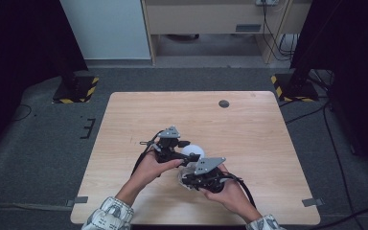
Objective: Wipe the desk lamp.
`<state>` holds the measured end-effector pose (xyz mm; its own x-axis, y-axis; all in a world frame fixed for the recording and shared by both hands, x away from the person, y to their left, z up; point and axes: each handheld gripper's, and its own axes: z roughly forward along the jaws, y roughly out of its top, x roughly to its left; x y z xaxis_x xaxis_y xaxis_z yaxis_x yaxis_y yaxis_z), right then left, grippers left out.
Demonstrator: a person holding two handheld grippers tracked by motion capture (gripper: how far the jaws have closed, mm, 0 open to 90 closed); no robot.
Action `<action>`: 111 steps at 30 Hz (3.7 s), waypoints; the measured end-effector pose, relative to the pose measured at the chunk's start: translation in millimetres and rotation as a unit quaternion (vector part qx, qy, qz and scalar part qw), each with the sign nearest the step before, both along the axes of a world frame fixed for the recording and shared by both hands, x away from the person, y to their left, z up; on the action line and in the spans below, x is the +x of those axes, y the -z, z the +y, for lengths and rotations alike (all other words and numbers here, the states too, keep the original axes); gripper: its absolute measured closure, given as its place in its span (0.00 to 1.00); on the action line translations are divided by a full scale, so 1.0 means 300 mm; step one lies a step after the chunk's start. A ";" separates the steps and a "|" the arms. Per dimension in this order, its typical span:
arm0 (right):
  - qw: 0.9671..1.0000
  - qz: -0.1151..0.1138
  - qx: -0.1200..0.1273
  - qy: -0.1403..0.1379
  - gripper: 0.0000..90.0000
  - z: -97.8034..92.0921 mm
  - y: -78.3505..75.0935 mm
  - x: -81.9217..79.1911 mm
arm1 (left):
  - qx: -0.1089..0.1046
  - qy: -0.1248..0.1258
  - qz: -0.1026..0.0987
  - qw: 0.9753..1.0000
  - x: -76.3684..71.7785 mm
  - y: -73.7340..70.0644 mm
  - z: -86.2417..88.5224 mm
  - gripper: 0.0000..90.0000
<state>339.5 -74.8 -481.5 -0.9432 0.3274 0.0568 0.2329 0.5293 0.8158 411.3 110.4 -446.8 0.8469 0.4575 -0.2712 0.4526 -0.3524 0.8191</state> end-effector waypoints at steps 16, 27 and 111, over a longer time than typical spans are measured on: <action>0.999 -0.036 -0.001 0.019 0.92 0.007 -0.020 -0.026 | -0.002 0.001 0.004 1.000 0.004 0.002 0.000 0.25; 0.999 -0.026 -0.019 0.018 0.92 0.005 0.014 -0.026 | -0.002 0.000 0.002 1.000 0.003 0.002 0.001 0.25; 0.999 -0.017 -0.011 0.028 0.92 0.004 0.017 0.002 | -0.006 0.000 0.004 1.000 0.004 0.005 0.005 0.26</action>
<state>340.2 -73.7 -486.6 -0.9245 0.3808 0.0171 0.2348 0.5334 0.8126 412.5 111.8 -448.5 0.8446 0.4542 -0.2836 0.4592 -0.3418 0.8199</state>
